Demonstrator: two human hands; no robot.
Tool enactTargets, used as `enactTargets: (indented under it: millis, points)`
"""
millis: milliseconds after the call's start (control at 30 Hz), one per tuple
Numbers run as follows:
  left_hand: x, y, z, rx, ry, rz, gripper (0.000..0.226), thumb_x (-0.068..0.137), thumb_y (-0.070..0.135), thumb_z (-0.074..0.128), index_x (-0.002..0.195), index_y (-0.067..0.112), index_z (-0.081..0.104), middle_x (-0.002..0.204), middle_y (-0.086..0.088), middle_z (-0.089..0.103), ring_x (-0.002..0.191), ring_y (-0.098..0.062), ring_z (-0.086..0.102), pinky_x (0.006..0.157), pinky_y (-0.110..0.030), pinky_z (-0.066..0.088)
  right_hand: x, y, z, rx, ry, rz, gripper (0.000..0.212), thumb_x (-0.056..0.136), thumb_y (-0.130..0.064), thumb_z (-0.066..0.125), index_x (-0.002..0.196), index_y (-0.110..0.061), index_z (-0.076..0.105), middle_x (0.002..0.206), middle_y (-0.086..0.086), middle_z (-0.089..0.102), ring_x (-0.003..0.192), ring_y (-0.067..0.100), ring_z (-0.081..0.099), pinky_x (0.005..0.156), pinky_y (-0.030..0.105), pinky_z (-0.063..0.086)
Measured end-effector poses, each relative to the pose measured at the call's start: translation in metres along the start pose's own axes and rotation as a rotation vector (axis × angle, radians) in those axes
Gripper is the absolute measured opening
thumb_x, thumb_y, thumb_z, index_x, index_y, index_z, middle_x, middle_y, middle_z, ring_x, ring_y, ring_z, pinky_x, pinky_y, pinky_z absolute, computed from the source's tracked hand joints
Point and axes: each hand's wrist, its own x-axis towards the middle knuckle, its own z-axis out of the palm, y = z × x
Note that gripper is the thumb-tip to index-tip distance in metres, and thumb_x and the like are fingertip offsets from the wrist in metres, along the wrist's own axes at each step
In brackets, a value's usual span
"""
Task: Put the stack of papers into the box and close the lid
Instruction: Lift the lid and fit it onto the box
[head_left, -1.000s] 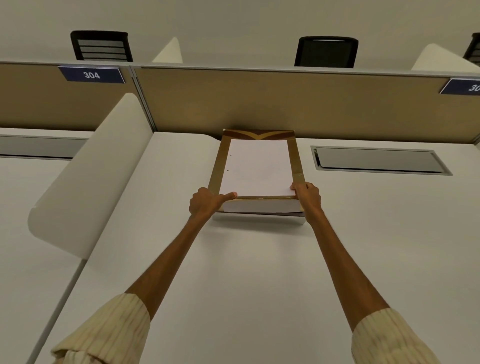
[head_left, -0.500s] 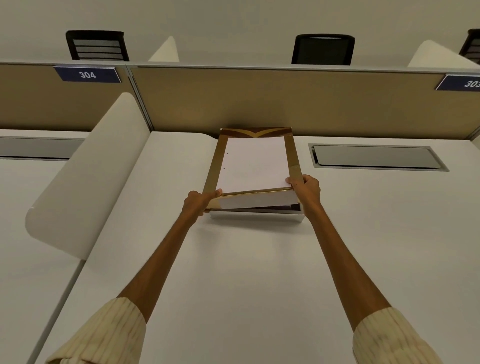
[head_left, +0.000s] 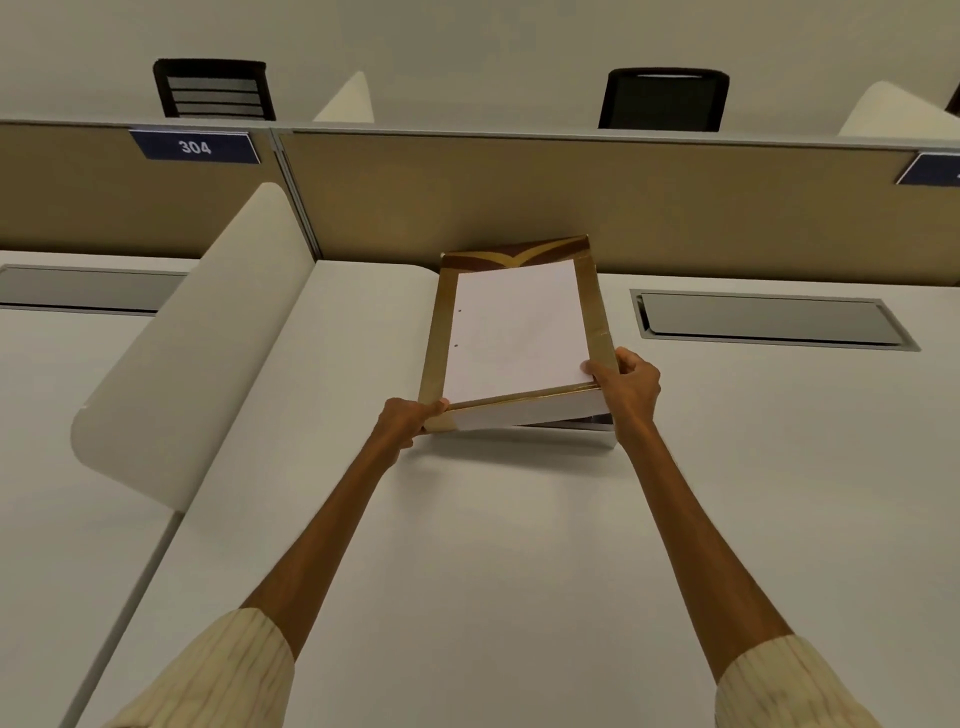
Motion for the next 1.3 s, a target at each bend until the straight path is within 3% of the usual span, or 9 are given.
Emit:
enactTargets:
  millis: [133,233,333,467,733,867,1000,1100,1300]
  points:
    - [0.002,-0.006,0.006,0.045,-0.018,-0.001,0.056,0.087,0.035,0.071,0.122,-0.006,0.055,0.118,-0.018,0.059,0.115,-0.033,0.058,0.093,-0.043,0.048,0.001,0.006,-0.004,-0.009,-0.027,-0.042,0.029,0.082,-0.025,0.075,0.102,-0.007,0.064,0.091,0.004,0.066,0.074,0.017,0.062,0.062,0.018,0.051]
    - [0.003,-0.001,0.01,0.111,0.032,0.094,0.032,0.087,0.03,0.071,0.078,0.004,0.054,0.08,-0.014,0.051,0.074,-0.027,0.051,0.074,-0.038,0.041,0.003,0.01,-0.003,-0.007,-0.024,-0.018,0.03,0.082,-0.025,0.074,0.104,-0.007,0.064,0.092,0.004,0.065,0.076,0.018,0.061,0.062,0.019,0.05]
    - [0.007,-0.001,0.015,0.157,0.078,0.13,0.045,0.084,0.027,0.074,0.061,0.009,0.04,0.066,-0.01,0.041,0.06,-0.02,0.04,0.069,-0.035,0.037,0.001,0.026,-0.003,-0.026,-0.014,-0.003,0.03,0.084,-0.025,0.07,0.107,-0.006,0.064,0.092,0.005,0.065,0.078,0.019,0.061,0.062,0.019,0.05]
    - [0.008,-0.006,0.022,0.25,0.111,0.179,0.045,0.082,0.032,0.076,0.065,0.007,0.043,0.062,-0.006,0.04,0.055,-0.016,0.04,0.055,-0.026,0.031,-0.006,0.045,-0.003,-0.034,0.02,0.021,0.037,0.09,-0.025,0.065,0.122,-0.009,0.059,0.112,0.011,0.066,0.096,0.023,0.062,0.085,0.036,0.054]
    - [0.012,-0.013,0.028,0.376,0.192,0.238,0.045,0.081,0.038,0.076,0.067,0.005,0.048,0.061,-0.004,0.042,0.058,-0.021,0.044,0.052,-0.026,0.028,-0.008,0.065,-0.009,-0.079,-0.066,0.028,0.05,0.094,-0.023,0.06,0.14,-0.008,0.046,0.133,0.015,0.058,0.119,0.032,0.057,0.102,0.047,0.049]
    - [0.014,-0.017,0.033,0.367,0.197,0.261,0.049,0.081,0.035,0.076,0.096,-0.008,0.061,0.085,-0.02,0.06,0.081,-0.038,0.061,0.065,-0.036,0.046,-0.016,0.081,-0.005,-0.079,-0.079,-0.01,0.051,0.097,-0.025,0.056,0.142,-0.007,0.042,0.133,0.017,0.057,0.12,0.033,0.056,0.099,0.036,0.045]
    - [0.022,-0.011,0.038,0.243,0.192,0.304,0.039,0.077,0.029,0.079,0.098,0.0,0.064,0.087,-0.007,0.062,0.075,-0.023,0.058,0.06,-0.023,0.043,-0.01,0.087,-0.006,-0.056,-0.084,-0.002,0.048,0.096,-0.025,0.057,0.14,-0.008,0.044,0.13,0.016,0.06,0.116,0.033,0.06,0.098,0.039,0.051]
    - [0.034,0.0,0.042,0.155,0.246,0.327,0.035,0.084,0.03,0.074,0.103,0.002,0.066,0.095,-0.006,0.067,0.082,-0.023,0.061,0.068,-0.023,0.046,0.003,0.085,-0.005,-0.04,-0.044,-0.001,0.049,0.096,-0.026,0.056,0.14,-0.008,0.045,0.134,0.014,0.058,0.118,0.03,0.059,0.079,0.018,0.056]
    - [0.071,0.028,0.047,0.16,0.33,0.336,0.033,0.09,0.027,0.065,0.105,-0.001,0.069,0.099,-0.014,0.072,0.086,-0.029,0.067,0.083,-0.037,0.056,0.044,0.063,0.005,-0.003,0.013,0.007,0.04,0.095,-0.019,0.059,0.13,-0.003,0.053,0.131,0.015,0.06,0.121,0.029,0.056,0.101,0.034,0.046]
